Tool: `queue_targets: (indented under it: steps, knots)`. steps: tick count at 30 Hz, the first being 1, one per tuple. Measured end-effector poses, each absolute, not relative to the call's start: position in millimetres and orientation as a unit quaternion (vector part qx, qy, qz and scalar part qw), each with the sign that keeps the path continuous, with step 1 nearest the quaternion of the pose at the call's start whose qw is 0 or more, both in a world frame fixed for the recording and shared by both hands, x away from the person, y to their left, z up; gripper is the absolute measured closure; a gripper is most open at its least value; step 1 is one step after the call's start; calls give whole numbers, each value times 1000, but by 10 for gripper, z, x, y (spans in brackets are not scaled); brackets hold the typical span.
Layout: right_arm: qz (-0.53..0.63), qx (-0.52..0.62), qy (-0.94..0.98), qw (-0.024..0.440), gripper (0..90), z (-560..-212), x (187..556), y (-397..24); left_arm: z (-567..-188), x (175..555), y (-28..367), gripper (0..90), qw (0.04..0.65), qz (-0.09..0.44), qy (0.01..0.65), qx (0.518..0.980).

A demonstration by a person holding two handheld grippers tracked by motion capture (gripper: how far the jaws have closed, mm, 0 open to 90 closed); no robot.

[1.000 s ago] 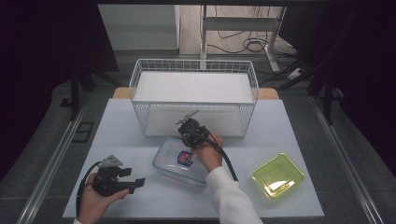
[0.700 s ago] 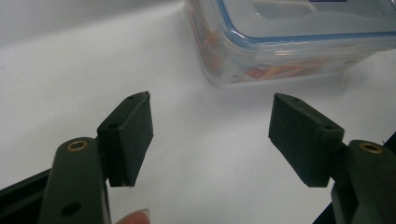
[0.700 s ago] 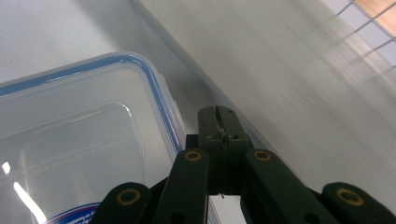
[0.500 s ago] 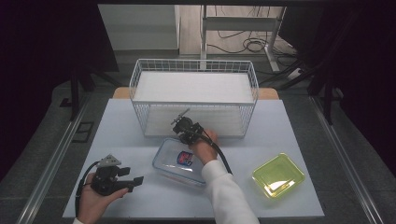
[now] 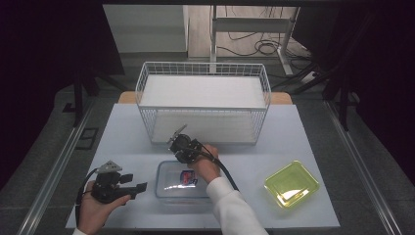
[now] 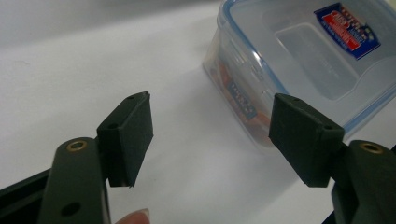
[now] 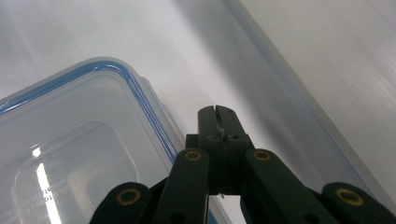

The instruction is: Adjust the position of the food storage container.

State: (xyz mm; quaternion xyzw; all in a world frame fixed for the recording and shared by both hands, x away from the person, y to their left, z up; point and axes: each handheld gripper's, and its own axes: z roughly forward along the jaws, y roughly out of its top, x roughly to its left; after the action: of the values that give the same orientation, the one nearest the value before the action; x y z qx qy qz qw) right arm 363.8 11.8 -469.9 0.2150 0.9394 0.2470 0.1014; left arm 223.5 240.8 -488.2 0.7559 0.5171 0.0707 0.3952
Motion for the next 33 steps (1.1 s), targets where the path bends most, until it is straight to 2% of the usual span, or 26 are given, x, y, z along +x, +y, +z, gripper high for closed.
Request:
queue_targets:
  steps: [5, 9, 12, 14, 17, 20, 22, 27, 33]
  knots:
    - [318, 257, 903, 133, 891, -4419, 3526, -204, -4862, 2235, 2429, 268, 405, 67, 525, 745]
    - [378, 297, 870, 114, 876, -4220, 3364, -633, -4866, 2268, 2418, 265, 405, 65, 523, 747]
    - [383, 313, 861, 117, 729, -4173, 3234, -904, -4872, 2303, 2404, 258, 406, 62, 522, 747]
    - [377, 330, 857, 121, 544, -4177, 3159, -1049, -4878, 2316, 2415, 237, 404, 64, 527, 745]
    - [361, 356, 855, 105, 317, -4211, 3067, -1214, -4892, 2322, 2448, 216, 402, 63, 535, 740]
    - [359, 373, 852, 80, 193, -4272, 2962, -1349, -4868, 2347, 2473, 205, 405, 61, 541, 734]
    - [359, 378, 851, 70, 159, -4306, 2885, -1426, -4845, 2357, 2474, 202, 411, 59, 541, 732]
    - [373, 388, 840, 67, 168, -4336, 2713, -1618, -4803, 2350, 2465, 195, 420, 49, 537, 730]
    - [388, 409, 825, 48, 158, -4374, 2724, -1767, -4751, 2331, 2460, 181, 430, 46, 542, 720]
